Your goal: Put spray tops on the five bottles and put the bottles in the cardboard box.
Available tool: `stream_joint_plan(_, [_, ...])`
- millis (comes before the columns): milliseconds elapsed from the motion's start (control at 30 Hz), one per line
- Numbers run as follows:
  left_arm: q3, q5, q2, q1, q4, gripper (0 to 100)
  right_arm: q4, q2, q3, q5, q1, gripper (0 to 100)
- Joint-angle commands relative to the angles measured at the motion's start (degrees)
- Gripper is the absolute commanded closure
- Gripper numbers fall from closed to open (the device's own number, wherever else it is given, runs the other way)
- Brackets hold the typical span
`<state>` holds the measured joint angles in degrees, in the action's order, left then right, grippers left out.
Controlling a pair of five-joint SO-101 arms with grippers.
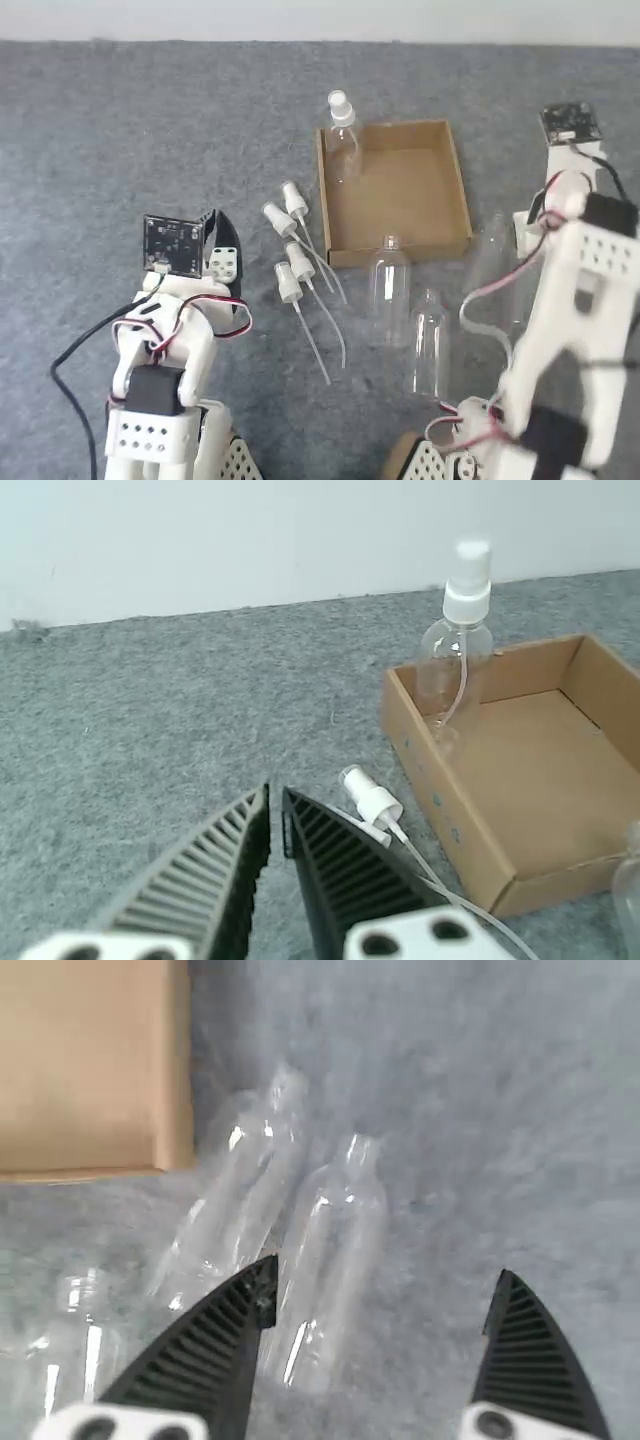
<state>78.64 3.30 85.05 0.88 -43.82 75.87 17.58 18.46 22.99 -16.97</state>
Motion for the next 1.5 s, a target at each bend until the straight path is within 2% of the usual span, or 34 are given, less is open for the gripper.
stream_joint_plan(0, [-0.31,0.26,-0.53,-0.09,1.41,99,-4.88,-10.15,-4.31,0.53,-0.92,71.7])
stream_joint_plan(267, [-0.31,0.26,-0.62,-0.09,1.41,99,-8.40,-20.79,-4.31,0.44,-1.01,72.3])
stream_joint_plan(500, [-0.22,0.26,-0.62,-0.09,1.41,99,-8.40,-26.15,-4.13,1.32,-1.10,85.3])
stream_joint_plan(667, [0.13,0.26,-0.53,-0.09,1.49,99,-5.76,-28.88,-3.08,10.73,-1.98,90.7])
stream_joint_plan(800, [0.13,0.26,-0.53,0.00,1.49,99,-4.00,-29.05,-1.32,19.43,-5.23,99.1])
stream_joint_plan(1067, [-0.04,0.26,-0.88,0.00,1.49,99,-4.09,-29.14,-0.44,29.54,-17.36,98.1])
stream_joint_plan(1300, [-2.86,-2.37,-2.46,3.52,-1.41,99,-4.62,-29.05,1.14,34.46,-22.46,98.1])
stream_joint_plan(1467, [-15.16,-2.64,-17.93,3.96,-7.47,99,-4.79,-29.05,3.08,36.31,-22.46,98.1])
